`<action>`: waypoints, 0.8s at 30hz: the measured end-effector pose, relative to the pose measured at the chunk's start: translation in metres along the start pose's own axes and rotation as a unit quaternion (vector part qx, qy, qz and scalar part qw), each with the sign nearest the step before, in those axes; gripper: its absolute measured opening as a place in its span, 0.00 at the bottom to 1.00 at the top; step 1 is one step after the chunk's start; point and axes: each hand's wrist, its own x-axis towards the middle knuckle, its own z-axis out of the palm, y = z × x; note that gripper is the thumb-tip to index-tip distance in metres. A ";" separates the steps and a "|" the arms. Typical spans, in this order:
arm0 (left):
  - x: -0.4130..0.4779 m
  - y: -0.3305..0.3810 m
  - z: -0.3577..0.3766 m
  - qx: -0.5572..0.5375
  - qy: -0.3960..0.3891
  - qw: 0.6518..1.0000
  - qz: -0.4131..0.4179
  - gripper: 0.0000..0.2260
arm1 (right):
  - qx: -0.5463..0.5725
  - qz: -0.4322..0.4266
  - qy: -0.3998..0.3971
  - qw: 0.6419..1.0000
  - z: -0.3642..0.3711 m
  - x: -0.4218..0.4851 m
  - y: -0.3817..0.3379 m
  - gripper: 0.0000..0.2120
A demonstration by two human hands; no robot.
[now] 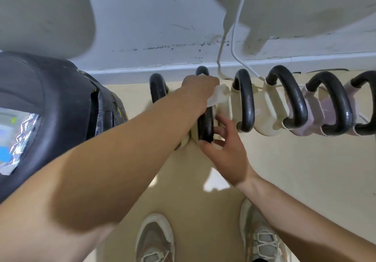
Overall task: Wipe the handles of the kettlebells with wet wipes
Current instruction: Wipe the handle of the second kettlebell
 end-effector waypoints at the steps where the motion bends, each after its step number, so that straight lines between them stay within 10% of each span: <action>1: 0.003 0.005 0.000 0.006 0.003 1.000 -0.004 0.08 | 0.008 0.005 0.003 1.000 -0.002 0.001 0.000 0.35; 10: -0.018 -0.047 0.006 0.047 0.032 0.998 -0.032 0.17 | -0.044 -0.019 -0.044 0.998 -0.016 0.007 -0.003 0.22; 18: 0.011 0.019 0.000 0.043 0.031 0.999 0.008 0.08 | -0.084 0.004 -0.076 0.994 -0.024 0.010 -0.013 0.46; 24: -0.014 0.012 -0.033 -0.041 0.038 0.998 -0.003 0.40 | -0.073 -0.052 -0.009 0.996 -0.047 0.024 -0.054 0.28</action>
